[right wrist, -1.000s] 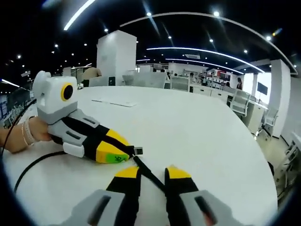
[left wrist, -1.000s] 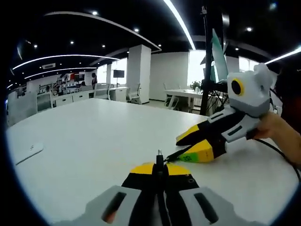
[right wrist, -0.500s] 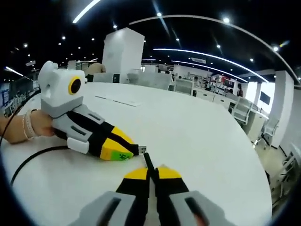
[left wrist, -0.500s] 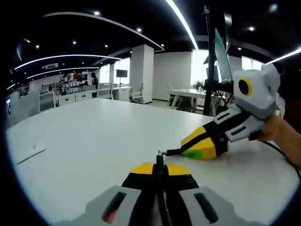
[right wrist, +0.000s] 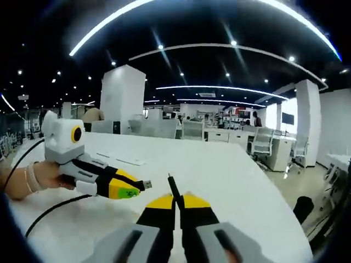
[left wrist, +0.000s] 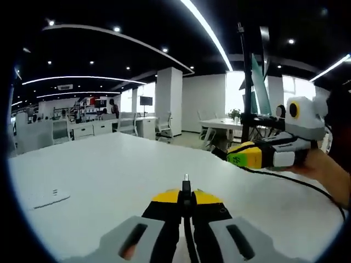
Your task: Find the charging cable on the desk, coil it up and secure with Velcro.
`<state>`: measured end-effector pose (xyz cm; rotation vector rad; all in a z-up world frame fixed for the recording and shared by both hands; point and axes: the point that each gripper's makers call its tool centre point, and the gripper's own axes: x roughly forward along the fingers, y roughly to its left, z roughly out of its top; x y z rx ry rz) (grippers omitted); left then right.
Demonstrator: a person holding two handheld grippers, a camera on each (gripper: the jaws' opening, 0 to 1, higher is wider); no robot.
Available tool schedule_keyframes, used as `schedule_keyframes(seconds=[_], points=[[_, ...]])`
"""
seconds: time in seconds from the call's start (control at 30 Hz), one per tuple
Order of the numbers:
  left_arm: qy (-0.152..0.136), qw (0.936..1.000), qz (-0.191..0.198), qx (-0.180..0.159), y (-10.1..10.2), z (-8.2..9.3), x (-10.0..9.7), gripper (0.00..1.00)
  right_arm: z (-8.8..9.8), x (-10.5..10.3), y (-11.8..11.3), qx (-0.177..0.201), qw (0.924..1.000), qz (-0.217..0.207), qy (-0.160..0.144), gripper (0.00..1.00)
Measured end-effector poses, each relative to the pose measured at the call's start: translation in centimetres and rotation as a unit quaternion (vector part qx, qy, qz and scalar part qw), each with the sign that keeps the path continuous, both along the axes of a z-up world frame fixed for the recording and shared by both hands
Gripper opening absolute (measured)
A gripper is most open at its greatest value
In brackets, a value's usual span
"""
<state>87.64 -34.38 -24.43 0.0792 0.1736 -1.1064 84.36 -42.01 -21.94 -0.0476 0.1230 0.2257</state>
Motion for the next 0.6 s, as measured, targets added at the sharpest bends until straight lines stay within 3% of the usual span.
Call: schedule_keyframes(seconds=[0.3,0.4,0.53,0.6], points=[[-0.013,0.9994,0.010,-0.032,1.1,3.3,1.2,0.08,2.5,-0.7,-0.1,0.037,0.9985,0.011,-0.040,0.04],[-0.010,0.9977,0.018,-0.064,2.1,5.3,1.8,0.08,4.2,-1.2,0.2,0.067,0.9955,0.019,-0.064,0.04],[0.017,0.9931,0.013,-0.116,3.9,8.8,1.7,0.08,5.7,-1.9,0.8,0.118,0.9895,0.035,-0.076,0.04],[0.015,0.9928,0.007,-0.118,5.0,9.5,1.2,0.08,6.3,-2.1,0.8,0.121,0.9887,0.038,-0.080,0.04]])
